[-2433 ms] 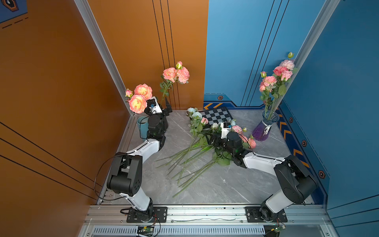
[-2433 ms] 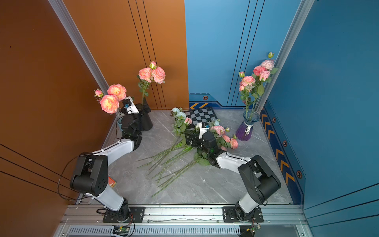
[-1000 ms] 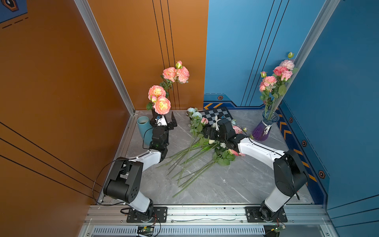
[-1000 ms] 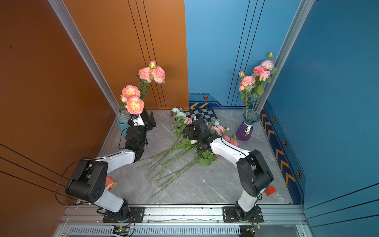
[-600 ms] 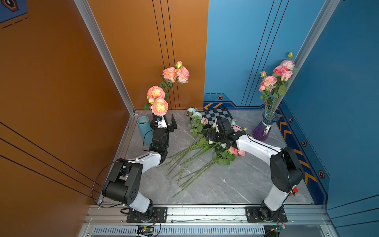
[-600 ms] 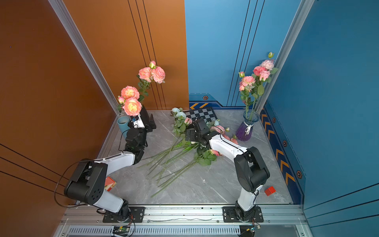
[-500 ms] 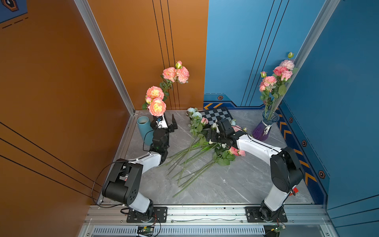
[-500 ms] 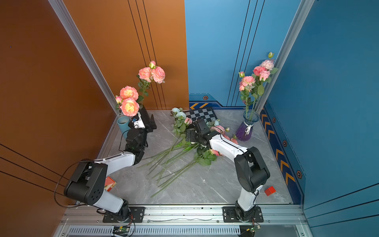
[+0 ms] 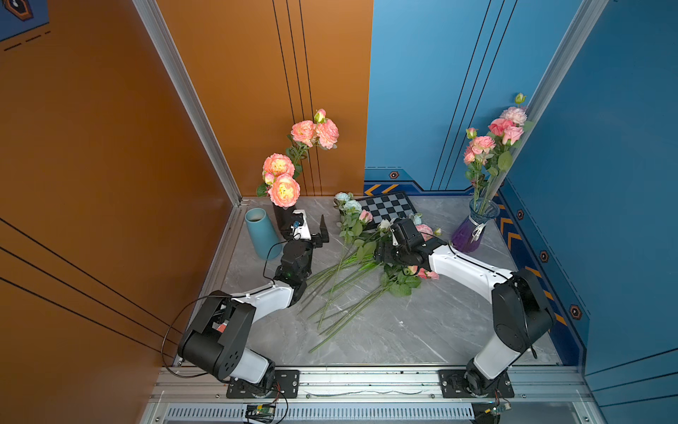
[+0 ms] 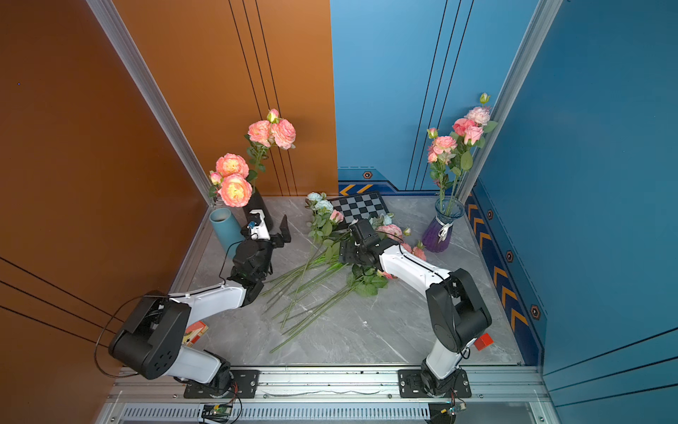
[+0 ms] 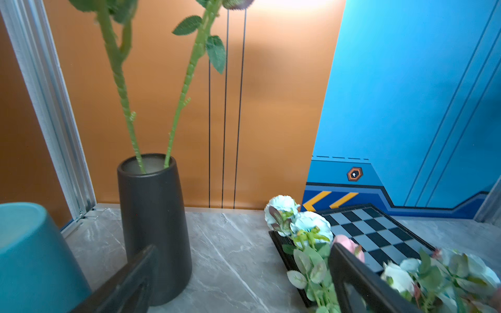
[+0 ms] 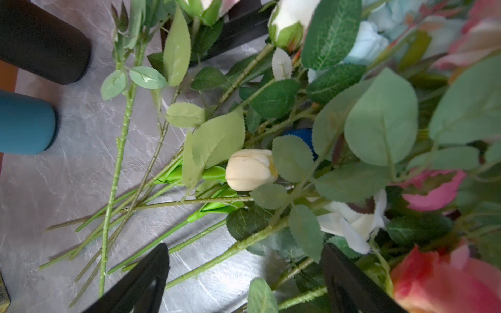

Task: Place the pink flowers into the vase
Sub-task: Pick up the flower at the center of the board.

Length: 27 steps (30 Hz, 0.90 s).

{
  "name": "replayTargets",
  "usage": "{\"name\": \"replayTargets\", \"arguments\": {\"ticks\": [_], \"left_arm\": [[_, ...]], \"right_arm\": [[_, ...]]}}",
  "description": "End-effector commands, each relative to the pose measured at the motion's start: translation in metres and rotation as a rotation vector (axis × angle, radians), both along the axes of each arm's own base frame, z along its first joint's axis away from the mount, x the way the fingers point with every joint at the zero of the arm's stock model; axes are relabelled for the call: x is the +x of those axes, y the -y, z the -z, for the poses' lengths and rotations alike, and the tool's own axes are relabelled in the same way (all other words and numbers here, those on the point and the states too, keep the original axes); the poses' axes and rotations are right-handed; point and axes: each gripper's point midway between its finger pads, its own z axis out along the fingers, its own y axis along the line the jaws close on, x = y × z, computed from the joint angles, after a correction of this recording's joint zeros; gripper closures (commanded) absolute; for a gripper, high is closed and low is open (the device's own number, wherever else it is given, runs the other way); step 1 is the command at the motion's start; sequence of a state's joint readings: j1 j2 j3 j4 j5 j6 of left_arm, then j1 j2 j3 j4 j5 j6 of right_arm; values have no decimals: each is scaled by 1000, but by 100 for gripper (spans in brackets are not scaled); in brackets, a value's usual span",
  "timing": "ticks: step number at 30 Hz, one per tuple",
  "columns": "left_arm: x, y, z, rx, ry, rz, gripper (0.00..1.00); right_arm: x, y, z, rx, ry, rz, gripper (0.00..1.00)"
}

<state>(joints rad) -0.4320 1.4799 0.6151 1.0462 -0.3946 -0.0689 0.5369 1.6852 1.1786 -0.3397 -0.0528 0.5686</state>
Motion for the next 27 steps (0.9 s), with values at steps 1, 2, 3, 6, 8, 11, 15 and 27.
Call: {"name": "replayTargets", "arguments": {"ticks": [1,2,3,6,8,11,15,27], "left_arm": [[-10,9,6,25,-14,7,1],[-13,14,9,28,-19,15,1],[-16,17,12,32,-24,23,1],[-22,27,18,39,-37,46,1],[-25,32,21,42,-42,58,1],[-29,40,22,44,-45,78,1],[-32,46,23,46,-46,96,1],[-34,70,25,54,-49,165,1]], "right_arm": [[-4,11,18,-11,-67,47,14],[-1,13,21,-16,-71,55,16],[0,14,23,-20,-74,64,19],[7,17,30,-25,-89,84,27],[12,17,36,-26,-102,97,31],[17,17,44,-28,-119,113,40],[21,16,47,-30,-119,120,55],[19,27,18,-20,-63,142,77]]}}
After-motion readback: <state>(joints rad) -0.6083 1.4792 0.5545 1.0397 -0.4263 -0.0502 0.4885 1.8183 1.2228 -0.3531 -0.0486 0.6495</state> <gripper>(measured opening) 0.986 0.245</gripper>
